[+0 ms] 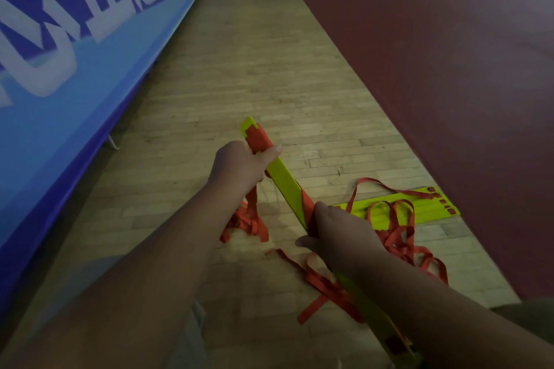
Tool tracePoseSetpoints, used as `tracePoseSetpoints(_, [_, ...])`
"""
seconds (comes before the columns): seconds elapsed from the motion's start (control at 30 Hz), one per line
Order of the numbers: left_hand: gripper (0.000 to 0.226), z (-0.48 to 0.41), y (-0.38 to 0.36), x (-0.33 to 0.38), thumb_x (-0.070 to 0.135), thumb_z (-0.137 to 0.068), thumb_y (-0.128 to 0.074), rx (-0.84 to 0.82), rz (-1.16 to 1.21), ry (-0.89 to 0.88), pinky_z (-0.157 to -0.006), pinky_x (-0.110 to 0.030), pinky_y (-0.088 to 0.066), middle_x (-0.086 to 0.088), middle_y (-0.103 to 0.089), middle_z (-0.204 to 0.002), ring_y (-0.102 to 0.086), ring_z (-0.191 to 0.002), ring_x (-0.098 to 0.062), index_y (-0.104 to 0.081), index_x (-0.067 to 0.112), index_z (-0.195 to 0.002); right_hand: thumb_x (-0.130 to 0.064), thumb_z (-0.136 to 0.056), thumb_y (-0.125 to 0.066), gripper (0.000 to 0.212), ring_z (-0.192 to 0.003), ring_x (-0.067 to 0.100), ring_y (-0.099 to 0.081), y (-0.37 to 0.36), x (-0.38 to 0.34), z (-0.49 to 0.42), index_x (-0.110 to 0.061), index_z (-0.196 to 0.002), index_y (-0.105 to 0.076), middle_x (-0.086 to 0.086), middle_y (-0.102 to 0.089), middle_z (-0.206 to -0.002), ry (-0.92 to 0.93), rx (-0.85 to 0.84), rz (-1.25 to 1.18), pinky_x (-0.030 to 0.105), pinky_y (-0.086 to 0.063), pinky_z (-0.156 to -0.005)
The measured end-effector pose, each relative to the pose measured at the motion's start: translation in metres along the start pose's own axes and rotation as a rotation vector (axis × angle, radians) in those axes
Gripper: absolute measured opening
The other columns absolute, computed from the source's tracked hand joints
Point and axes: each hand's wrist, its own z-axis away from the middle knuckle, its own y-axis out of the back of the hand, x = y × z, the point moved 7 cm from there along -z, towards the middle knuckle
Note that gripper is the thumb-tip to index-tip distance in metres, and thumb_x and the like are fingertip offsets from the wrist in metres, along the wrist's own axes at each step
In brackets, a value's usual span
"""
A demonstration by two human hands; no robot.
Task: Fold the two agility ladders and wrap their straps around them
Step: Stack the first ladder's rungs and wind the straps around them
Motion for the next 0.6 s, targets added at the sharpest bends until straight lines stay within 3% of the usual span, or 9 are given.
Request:
tracePoseSetpoints(0.07, [0.046,-0.001,0.001,-0.001,0.061,-0.093,-0.075,-0.011,0.042,0.020,-0.064,-0.029,-0.047,0.002,-0.077,-0.067,-0.075,-0.071,-0.013,-0.080,0.017,-0.079,-0.060,-0.102,-0.068,0.043,-0.094,0.020,-0.054,-0.003,0.002,-0.001,-0.030,-0.106,-0.037,-0.009,-0.049,-0.100,0.000,-0.011,-0.051,0.037,-0.042,-0.075])
tracePoseSetpoints(0.17, [0.033,-0.006,0.001,-0.001,0.051,-0.089,-0.078,-0.049,0.165,0.044,-0.072,-0.031,-0.054,0.005,-0.079,-0.067,-0.075,-0.071,-0.010,-0.082,0.019,-0.081,-0.047,-0.101,-0.072,0.033,-0.093,0.024,-0.062,-0.008,0.011,-0.008,-0.025,-0.105,-0.048,-0.004,-0.061,-0.101,-0.024,-0.004,-0.199,0.038,-0.048,-0.075])
tracePoseSetpoints(0.27, [0.028,-0.011,-0.002,0.001,0.050,-0.078,-0.079,-0.126,0.275,0.035,-0.094,-0.045,-0.063,0.001,-0.081,-0.073,-0.080,-0.081,-0.017,-0.086,0.023,-0.077,-0.035,-0.097,-0.072,0.025,-0.094,0.026,-0.066,-0.006,0.016,-0.014,-0.021,-0.111,-0.057,0.000,-0.068,-0.104,-0.010,-0.001,-0.260,0.038,-0.054,-0.078])
tracePoseSetpoints(0.37, [0.021,-0.016,-0.004,-0.001,0.044,-0.069,-0.081,-0.186,0.408,0.042,-0.101,-0.058,-0.062,-0.007,-0.082,-0.080,-0.081,-0.085,-0.022,-0.087,0.026,-0.078,-0.030,-0.095,-0.072,0.018,-0.091,0.023,-0.068,-0.006,0.017,-0.016,-0.025,-0.108,-0.062,-0.003,-0.069,-0.098,0.012,-0.075,-0.327,0.032,-0.050,-0.072])
tracePoseSetpoints(0.47, [0.022,-0.022,-0.002,-0.006,0.037,-0.070,-0.081,-0.194,0.455,0.063,-0.102,-0.056,-0.062,-0.009,-0.082,-0.082,-0.078,-0.079,-0.021,-0.087,0.018,-0.079,-0.044,-0.094,-0.078,0.022,-0.087,0.017,-0.065,-0.007,0.021,-0.018,-0.031,-0.096,-0.060,-0.005,-0.066,-0.094,-0.001,-0.152,-0.391,0.031,-0.047,-0.068])
tracePoseSetpoints(0.6, [0.015,-0.029,0.001,-0.009,0.016,-0.092,-0.081,-0.188,0.505,0.052,-0.089,-0.047,-0.061,-0.009,-0.076,-0.074,-0.072,-0.069,-0.020,-0.083,0.009,-0.078,-0.068,-0.091,-0.075,0.035,-0.092,0.015,-0.066,-0.008,0.025,-0.019,-0.036,-0.101,-0.065,-0.007,-0.068,-0.097,-0.021,-0.197,-0.570,0.035,-0.049,-0.076])
